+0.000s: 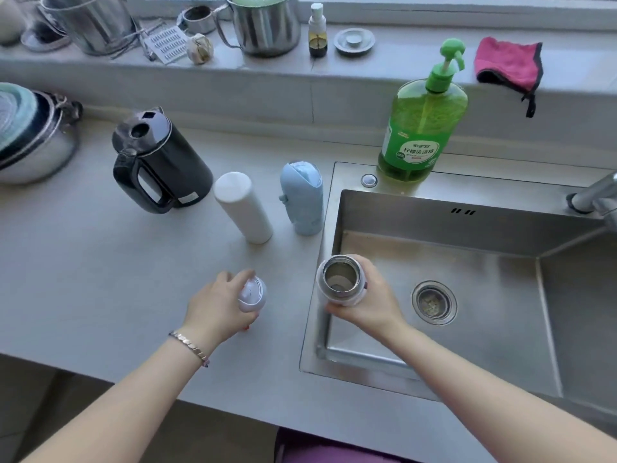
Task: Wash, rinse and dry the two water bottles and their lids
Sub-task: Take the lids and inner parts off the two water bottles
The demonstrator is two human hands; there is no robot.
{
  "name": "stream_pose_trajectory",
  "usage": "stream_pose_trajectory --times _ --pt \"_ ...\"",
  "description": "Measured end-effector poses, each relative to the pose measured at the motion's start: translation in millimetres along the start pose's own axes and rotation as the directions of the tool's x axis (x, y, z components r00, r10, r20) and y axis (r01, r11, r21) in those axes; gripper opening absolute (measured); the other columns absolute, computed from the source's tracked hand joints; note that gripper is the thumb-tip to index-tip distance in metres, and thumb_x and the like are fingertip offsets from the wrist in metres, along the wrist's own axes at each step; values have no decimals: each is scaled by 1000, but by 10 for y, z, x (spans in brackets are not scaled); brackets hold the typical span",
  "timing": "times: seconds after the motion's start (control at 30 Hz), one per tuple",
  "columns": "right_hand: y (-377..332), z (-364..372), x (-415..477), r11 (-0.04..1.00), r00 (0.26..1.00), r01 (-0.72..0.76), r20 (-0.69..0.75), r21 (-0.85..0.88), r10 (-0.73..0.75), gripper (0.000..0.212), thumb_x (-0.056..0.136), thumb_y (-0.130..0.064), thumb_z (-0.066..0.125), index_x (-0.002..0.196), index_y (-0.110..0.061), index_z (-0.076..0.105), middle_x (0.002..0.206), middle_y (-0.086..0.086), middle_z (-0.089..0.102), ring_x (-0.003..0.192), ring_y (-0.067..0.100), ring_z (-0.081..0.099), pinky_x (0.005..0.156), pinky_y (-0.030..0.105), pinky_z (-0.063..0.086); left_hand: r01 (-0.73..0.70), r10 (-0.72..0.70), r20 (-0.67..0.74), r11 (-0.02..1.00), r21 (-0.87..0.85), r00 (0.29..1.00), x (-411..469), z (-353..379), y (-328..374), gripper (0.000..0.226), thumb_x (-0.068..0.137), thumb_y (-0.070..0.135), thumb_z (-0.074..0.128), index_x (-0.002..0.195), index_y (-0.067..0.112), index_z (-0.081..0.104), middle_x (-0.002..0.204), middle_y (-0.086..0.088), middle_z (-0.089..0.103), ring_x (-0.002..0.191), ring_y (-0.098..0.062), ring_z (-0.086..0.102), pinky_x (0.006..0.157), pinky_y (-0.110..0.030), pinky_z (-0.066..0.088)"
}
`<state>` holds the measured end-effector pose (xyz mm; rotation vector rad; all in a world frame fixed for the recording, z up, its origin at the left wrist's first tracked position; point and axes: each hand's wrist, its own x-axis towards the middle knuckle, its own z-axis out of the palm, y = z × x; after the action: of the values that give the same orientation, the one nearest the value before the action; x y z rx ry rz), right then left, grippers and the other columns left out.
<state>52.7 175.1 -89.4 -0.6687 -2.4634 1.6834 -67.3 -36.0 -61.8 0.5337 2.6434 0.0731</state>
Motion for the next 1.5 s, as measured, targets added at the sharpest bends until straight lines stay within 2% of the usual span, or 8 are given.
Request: stream_pose_trajectory --times 0.3,0.5,0.77,0.87,1.0,1.23,1.4,1.5 --pt "-73 634 44 998 990 -14 137 -55 21 66 56 -13 83 111 -28 50 110 -12 53 109 11 50 91 20 39 -42 41 44 999 22 998 269 185 -304 67 75 31 62 135 40 35 124 4 42 112 -21 45 72 -26 38" --pt "71 448 106 959 945 -123 264 -256 192 81 81 7 50 147 -10 8 153 4 14 142 15 16 106 14 13 10 -6 17 977 -213 1000 462 309 -344 66 79 42 63 138 36 34 128 0 45 114 -26 49 86 -36 47" --pt "-317 155 1110 971 971 -237 33 -39 239 103 65 -12 83 145 -12 17 145 2 29 134 16 31 108 26 30 -80 57 -128 980 -181 990 378 51 -291 58 84 47 56 138 30 41 134 1 45 123 -22 42 93 -33 38" --pt "-389 291 1359 973 976 -218 29 78 216 75 62 -5 83 122 -21 40 115 -12 49 108 10 48 82 10 41 -153 106 -203 961 -231 973 291 -178 -219 55 77 55 35 118 26 58 115 7 59 113 -16 52 82 -29 41" --pt "-324 498 1511 963 975 -205 -53 178 217 65 50 -11 85 97 -36 49 100 -9 66 98 16 62 82 31 49 -261 174 -282 915 -308 943 258 -432 -144 47 75 52 36 103 27 64 95 16 63 93 -4 58 74 -25 45" --pt "-453 10 1093 984 1000 11 -24 -179 -15 72 50 -20 87 114 -29 54 104 -2 54 94 11 51 77 23 40 -604 378 -558 737 -301 739 269 -851 229 35 79 43 45 114 37 49 109 18 52 89 8 47 72 -20 45" --pt "-655 -648 413 896 981 194 99 -400 -168 79 46 -46 75 120 -37 49 95 -8 38 82 10 52 72 24 48 -764 692 -335 620 -177 639 319 -1092 833 64 74 66 43 133 55 21 140 18 32 108 10 38 82 -13 37" --pt "-691 -956 25 860 982 186 117 -476 -148 74 44 -53 67 114 -41 46 98 -20 46 83 5 54 69 22 46 -898 826 -356 421 -127 438 253 -948 1179 54 83 59 45 130 34 43 128 3 53 103 -8 56 79 -23 47"
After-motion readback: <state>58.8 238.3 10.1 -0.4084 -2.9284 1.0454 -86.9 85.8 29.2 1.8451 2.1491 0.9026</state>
